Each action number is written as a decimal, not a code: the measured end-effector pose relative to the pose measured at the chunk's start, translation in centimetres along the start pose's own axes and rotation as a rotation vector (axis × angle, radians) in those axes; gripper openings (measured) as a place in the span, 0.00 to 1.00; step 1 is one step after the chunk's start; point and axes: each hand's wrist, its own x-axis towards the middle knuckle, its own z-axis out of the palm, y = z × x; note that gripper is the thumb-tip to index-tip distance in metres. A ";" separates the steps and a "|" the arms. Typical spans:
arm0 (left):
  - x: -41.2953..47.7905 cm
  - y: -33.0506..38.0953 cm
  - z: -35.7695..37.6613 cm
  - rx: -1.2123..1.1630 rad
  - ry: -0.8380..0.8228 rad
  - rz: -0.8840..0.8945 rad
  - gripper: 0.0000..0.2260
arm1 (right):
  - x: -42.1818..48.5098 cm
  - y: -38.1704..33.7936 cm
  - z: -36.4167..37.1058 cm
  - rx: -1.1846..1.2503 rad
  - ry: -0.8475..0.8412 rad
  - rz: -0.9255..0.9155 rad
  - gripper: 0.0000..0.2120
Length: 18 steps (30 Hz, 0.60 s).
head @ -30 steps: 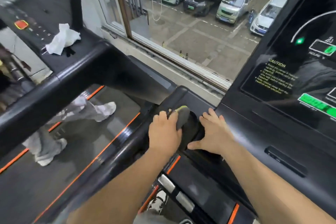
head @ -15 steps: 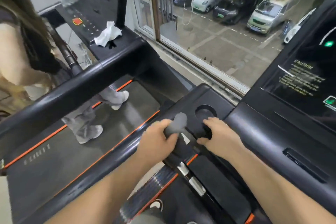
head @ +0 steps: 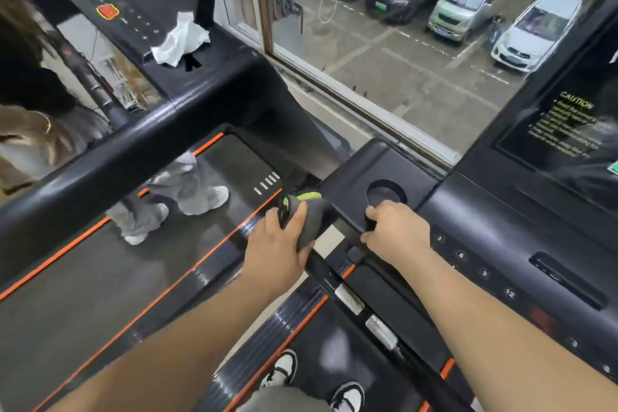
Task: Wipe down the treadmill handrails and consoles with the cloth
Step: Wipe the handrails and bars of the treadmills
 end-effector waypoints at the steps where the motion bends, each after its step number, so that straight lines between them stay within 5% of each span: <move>1: 1.0 0.4 0.1 -0.020 -0.027 0.015 0.32 | 0.1 0.0 0.0 0.010 0.002 0.018 0.10; 7: 7.1 3.2 -0.2 -0.230 -0.214 -0.118 0.30 | -0.1 -0.3 0.9 -0.008 0.023 0.026 0.21; 15: -2.6 -2.6 0.6 -0.043 0.091 0.144 0.31 | -0.4 -0.5 1.8 -0.035 0.058 0.032 0.22; 18: -0.6 -1.6 0.0 0.078 -0.008 0.110 0.32 | -0.4 -0.7 2.6 -0.050 0.081 0.038 0.21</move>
